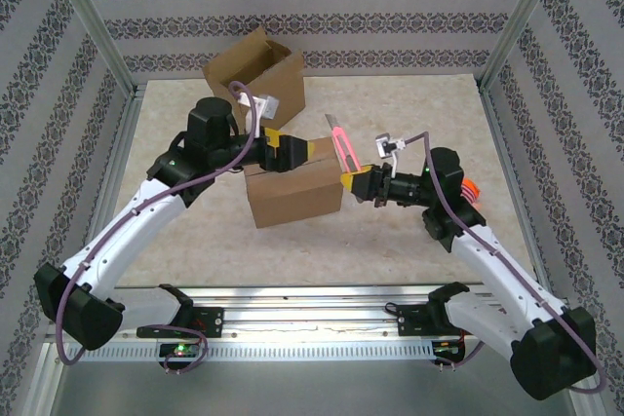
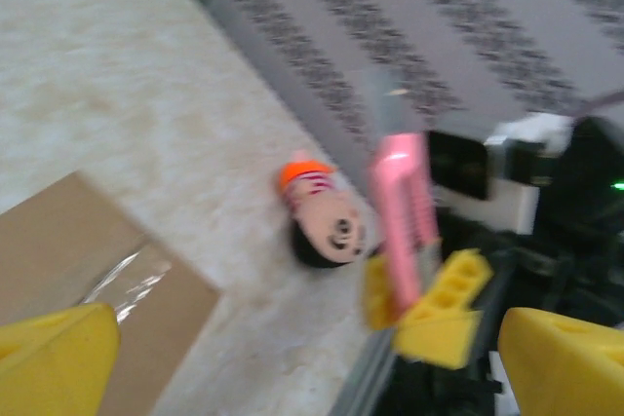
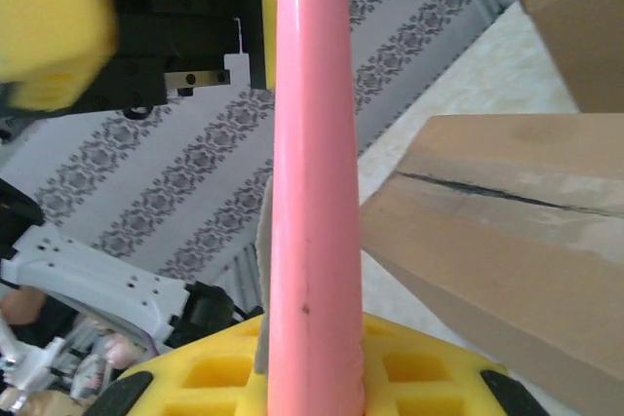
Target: Unpack the express box
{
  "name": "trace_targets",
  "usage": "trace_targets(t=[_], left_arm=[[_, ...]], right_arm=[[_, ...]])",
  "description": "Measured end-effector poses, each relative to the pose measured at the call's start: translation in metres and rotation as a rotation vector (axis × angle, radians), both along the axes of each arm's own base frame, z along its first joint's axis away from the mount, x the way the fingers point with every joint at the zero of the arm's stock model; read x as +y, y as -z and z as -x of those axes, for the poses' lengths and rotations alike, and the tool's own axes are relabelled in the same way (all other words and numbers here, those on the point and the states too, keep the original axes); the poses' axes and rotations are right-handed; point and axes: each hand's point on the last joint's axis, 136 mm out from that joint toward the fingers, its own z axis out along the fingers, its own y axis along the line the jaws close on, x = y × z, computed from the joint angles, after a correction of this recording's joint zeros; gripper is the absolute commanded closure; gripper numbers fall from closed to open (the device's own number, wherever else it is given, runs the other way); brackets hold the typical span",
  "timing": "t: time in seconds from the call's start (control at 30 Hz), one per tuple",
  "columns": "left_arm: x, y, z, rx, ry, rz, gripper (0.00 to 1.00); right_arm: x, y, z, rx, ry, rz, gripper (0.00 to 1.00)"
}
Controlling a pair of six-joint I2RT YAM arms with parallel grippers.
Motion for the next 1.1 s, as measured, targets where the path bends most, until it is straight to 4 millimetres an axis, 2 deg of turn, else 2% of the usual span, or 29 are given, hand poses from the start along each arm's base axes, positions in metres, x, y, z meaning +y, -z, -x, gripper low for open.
trace_targets(t=[0.1,0.23,0.43,0.57,0.67,0.73,0.8,0.9,0.93,1.07,1.1], left_arm=[[-0.013,-0.013,0.002,-0.057,0.061,0.062,0.00],[-0.023,-0.012,-0.006,-0.070,0.086,0.096,0.00],[-0.028,-0.004,-0.012,-0.063,0.091,0.106,0.02],[-0.029,-0.008,-0.011,-0.069,0.101,0.136,0.23],[-0.031,-0.010,-0.010,-0.068,0.114,0.163,0.54],[-0.031,-0.011,-0.009,-0.069,0.118,0.180,0.59],[-0.030,-0.012,-0.011,-0.070,0.111,0.192,0.70],[-0.030,-0.012,-0.011,-0.062,0.111,0.208,0.96],[-0.030,-0.014,-0.011,-0.057,0.112,0.218,1.00],[-0.029,-0.022,-0.006,-0.064,0.128,0.241,1.00],[-0.029,-0.023,-0.005,-0.065,0.129,0.242,1.00]], right_arm=[[0.019,-0.002,0.005,0.009,-0.042,-0.028,1.00],[0.040,-0.007,0.014,-0.004,-0.089,-0.057,1.00],[0.046,-0.012,0.008,-0.010,-0.066,-0.090,1.00],[0.048,-0.017,-0.001,-0.014,-0.047,-0.122,1.00],[0.053,-0.020,-0.008,-0.001,-0.048,-0.146,1.00],[0.057,-0.021,-0.012,0.001,-0.055,-0.161,1.00],[0.060,-0.025,-0.013,-0.004,-0.062,-0.179,1.00],[0.062,-0.031,-0.013,-0.015,-0.075,-0.205,1.00],[0.063,-0.033,-0.012,-0.026,-0.084,-0.212,1.00],[0.063,-0.040,-0.008,-0.053,-0.106,-0.233,1.00],[0.063,-0.040,-0.008,-0.052,-0.107,-0.234,0.90]])
